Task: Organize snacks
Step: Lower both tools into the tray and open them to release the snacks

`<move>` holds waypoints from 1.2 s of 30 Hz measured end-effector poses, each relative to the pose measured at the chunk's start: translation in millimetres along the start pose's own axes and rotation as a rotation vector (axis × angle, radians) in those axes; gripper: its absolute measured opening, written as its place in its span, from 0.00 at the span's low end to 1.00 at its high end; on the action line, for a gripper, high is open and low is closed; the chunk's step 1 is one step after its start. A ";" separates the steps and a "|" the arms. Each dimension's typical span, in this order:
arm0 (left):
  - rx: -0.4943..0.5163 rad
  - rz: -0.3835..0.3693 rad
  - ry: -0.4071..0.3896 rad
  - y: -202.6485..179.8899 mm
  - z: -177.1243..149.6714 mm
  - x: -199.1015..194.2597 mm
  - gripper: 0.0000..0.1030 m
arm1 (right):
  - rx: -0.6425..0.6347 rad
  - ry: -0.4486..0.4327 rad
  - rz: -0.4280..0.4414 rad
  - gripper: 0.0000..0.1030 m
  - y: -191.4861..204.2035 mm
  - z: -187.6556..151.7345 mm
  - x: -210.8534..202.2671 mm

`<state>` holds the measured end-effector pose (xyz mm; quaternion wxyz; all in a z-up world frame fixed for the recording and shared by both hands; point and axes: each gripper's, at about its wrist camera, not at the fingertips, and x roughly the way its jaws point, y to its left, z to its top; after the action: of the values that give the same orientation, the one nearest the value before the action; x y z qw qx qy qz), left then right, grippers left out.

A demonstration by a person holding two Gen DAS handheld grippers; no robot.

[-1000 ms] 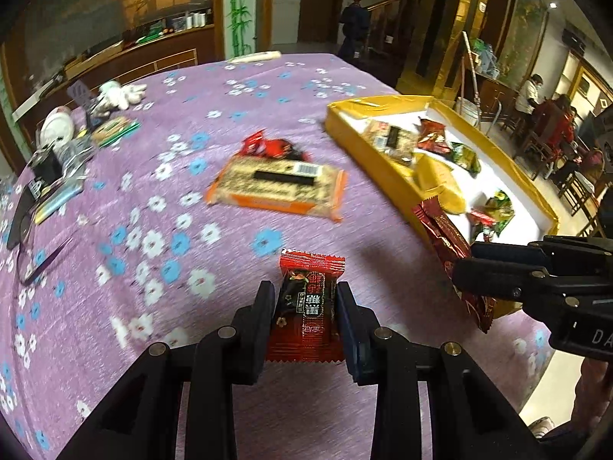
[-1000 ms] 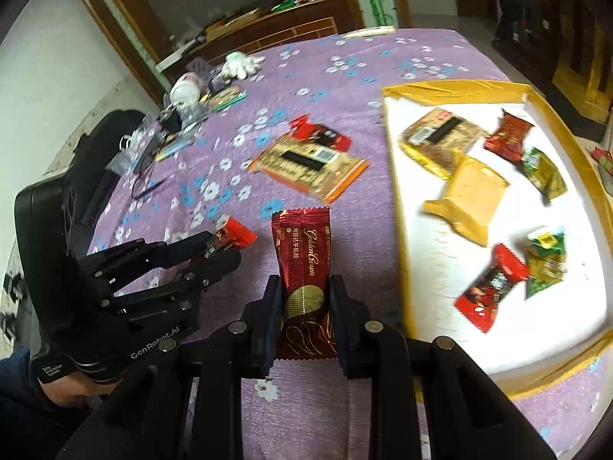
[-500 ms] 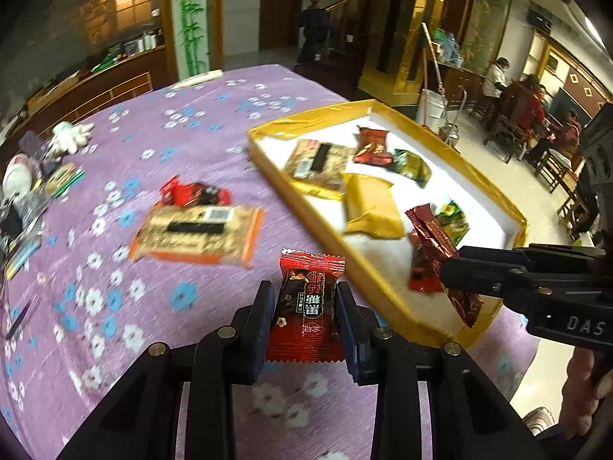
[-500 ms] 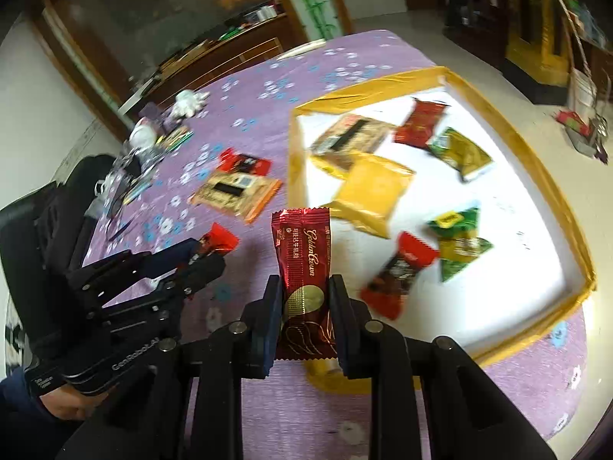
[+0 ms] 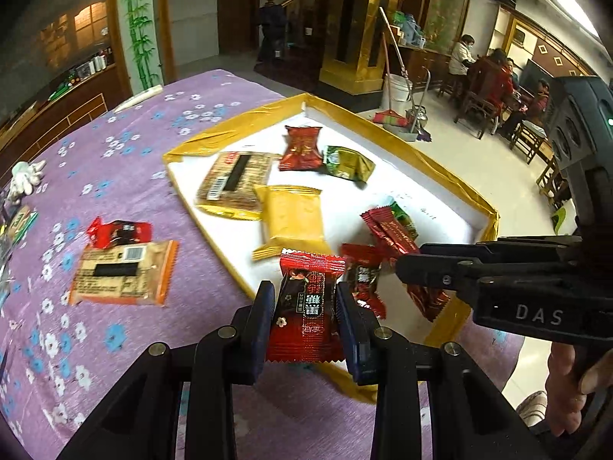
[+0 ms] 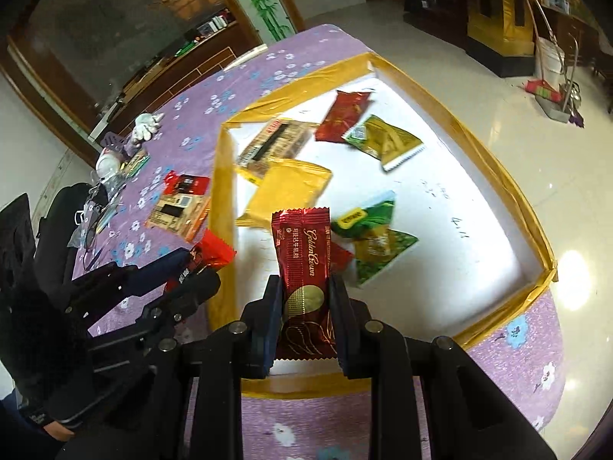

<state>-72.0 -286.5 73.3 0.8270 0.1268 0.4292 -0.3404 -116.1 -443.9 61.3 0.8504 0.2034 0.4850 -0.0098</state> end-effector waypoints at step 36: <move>0.056 -0.018 0.056 -30.1 2.6 49.2 0.32 | 0.038 0.040 -0.085 0.23 -45.6 17.4 15.8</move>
<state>-71.0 -332.3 38.2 0.8076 0.1554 0.4438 -0.3560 -103.2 -489.1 40.6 0.8353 0.1990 0.5099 -0.0511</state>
